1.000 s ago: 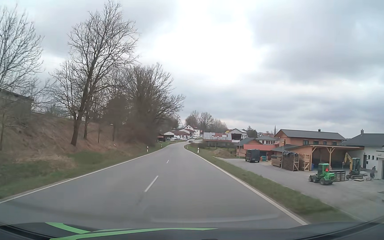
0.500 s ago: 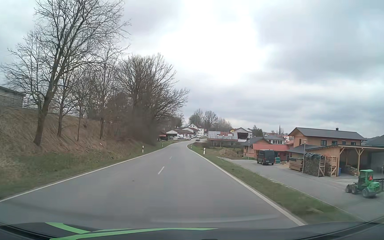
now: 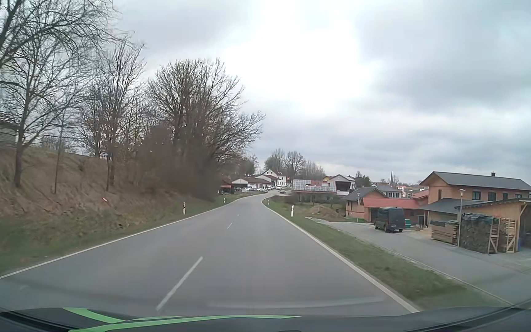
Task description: Follow the waypoints while adhering to traffic rules and regulations
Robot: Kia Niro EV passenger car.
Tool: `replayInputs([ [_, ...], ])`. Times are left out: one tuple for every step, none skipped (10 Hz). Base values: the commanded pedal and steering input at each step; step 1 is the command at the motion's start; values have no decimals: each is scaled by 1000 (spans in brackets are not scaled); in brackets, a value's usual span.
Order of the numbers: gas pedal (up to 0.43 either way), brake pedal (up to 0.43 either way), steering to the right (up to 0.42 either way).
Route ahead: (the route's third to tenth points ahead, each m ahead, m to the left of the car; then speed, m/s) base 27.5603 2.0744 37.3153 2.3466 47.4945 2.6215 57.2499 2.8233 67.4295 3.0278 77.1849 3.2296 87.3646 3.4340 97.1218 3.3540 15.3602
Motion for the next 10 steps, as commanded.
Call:
replayInputs([
  [138,0,-6],
  [138,0,-6],
  [138,0,-6],
  [138,0,-6],
  [138,0,-6],
  [138,0,-6],
  [138,0,-6],
  [138,0,-5],
  [138,0,-5],
  [138,0,-4],
])
